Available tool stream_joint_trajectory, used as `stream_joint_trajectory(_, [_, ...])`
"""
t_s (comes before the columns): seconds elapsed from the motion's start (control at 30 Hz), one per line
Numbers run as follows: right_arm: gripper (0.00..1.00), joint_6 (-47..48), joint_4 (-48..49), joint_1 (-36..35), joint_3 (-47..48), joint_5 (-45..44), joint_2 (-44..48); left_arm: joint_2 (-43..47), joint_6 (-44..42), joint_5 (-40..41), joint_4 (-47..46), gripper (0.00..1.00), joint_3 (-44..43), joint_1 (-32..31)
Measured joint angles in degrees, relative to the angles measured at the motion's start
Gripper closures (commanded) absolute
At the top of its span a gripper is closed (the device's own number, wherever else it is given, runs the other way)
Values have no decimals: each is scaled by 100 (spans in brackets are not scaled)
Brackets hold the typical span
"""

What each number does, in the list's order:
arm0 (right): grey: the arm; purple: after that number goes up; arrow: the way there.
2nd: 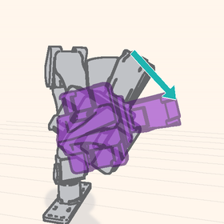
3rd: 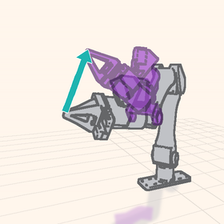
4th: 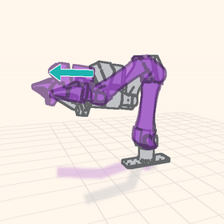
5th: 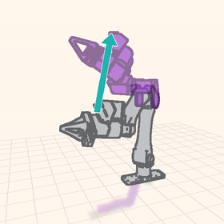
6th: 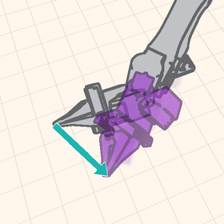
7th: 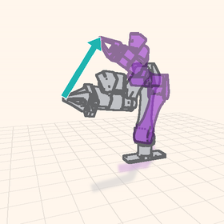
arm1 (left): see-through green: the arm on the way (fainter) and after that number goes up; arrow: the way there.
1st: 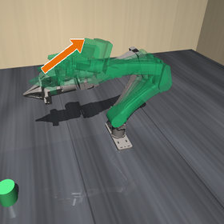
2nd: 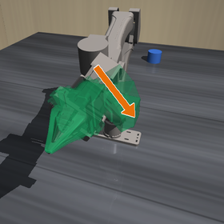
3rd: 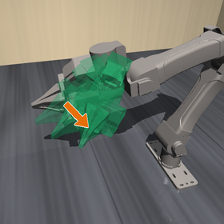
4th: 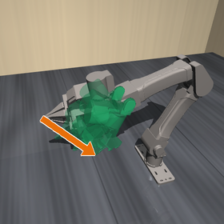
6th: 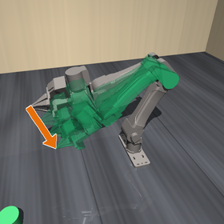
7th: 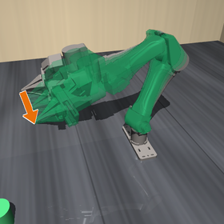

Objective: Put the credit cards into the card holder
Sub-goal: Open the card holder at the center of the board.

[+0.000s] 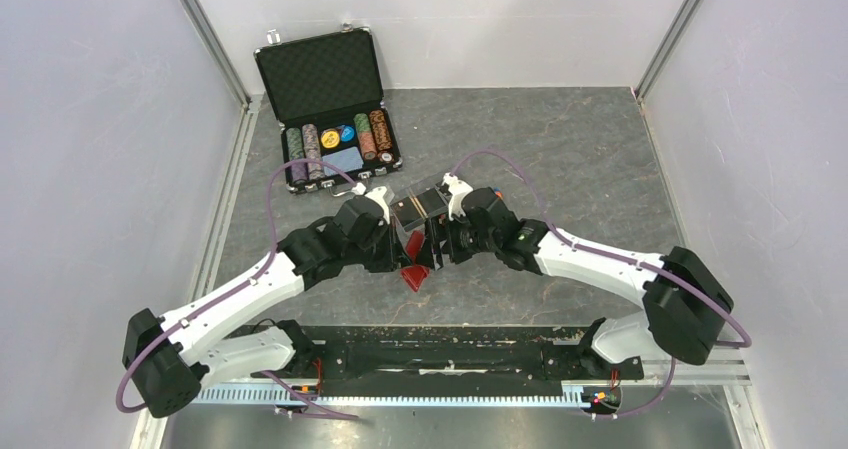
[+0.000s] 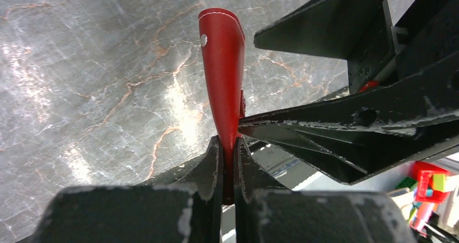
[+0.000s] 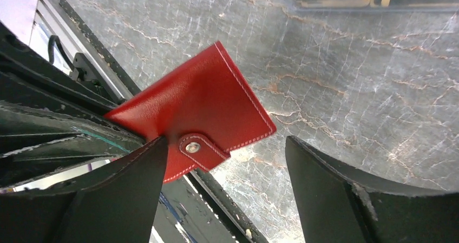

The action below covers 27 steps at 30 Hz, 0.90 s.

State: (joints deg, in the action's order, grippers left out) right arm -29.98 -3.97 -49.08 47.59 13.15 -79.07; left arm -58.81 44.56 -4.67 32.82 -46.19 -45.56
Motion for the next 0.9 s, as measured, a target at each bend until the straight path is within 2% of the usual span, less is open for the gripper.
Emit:
stream_joint_trajectory(0.23, [52,-96,-76,-140,116,-26,-396,-118,-7,310,146,98,-37,-162])
stream_joint_trajectory(0.4, [63,-7,-321,-260,422,-216,-553,-120,-4,505,142,98,-37,-195])
stream_joint_trajectory(0.73, [65,352,-1425,-313,647,-1462,-822,0,48,568,-37,98,-35,-221])
stream_joint_trajectory(0.8, [62,407,-1537,-315,647,-1620,-822,39,81,566,-92,98,-35,-221])
stream_joint_trajectory(0.9, [51,450,-1600,-291,603,-1744,-750,68,136,566,-181,98,-33,-221])
